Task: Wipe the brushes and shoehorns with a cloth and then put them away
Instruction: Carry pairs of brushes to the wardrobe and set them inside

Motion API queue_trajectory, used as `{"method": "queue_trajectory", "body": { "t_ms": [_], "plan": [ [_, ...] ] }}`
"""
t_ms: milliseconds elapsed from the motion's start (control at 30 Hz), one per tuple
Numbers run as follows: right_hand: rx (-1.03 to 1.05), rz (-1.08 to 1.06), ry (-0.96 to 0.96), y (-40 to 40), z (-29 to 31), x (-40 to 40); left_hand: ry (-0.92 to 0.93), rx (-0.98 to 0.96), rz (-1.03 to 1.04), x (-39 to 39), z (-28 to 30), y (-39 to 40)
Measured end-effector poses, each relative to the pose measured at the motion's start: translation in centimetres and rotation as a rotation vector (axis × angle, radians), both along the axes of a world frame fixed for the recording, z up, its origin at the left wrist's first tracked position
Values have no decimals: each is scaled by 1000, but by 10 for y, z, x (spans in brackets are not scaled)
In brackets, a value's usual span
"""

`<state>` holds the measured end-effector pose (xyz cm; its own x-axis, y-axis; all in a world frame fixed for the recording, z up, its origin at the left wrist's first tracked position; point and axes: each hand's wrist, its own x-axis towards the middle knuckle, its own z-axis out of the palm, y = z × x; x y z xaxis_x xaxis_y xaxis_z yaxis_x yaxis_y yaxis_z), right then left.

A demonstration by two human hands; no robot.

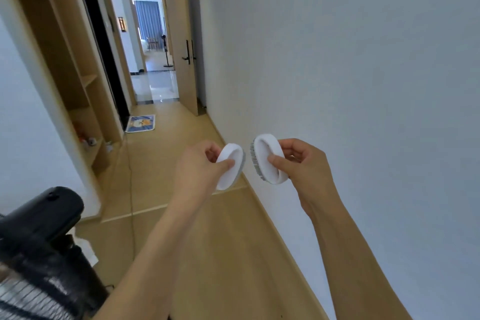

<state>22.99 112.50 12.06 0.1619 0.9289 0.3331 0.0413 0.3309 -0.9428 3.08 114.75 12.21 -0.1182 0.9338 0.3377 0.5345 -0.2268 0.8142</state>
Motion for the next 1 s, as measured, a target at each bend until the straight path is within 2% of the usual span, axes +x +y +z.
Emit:
{"method": "queue_trajectory", "body": {
  "t_ms": [267,433,633,1000],
  "plan": [
    [54,158,43,179,4,0,-20,106,213,13,13,133],
    [71,243,74,285,22,3,-216,105,221,23,39,219],
    [68,325,93,382,23,-8,-302,120,219,18,44,297],
    [46,306,42,562,6,-47,-153,181,252,-35,19,486]
  ]
}}
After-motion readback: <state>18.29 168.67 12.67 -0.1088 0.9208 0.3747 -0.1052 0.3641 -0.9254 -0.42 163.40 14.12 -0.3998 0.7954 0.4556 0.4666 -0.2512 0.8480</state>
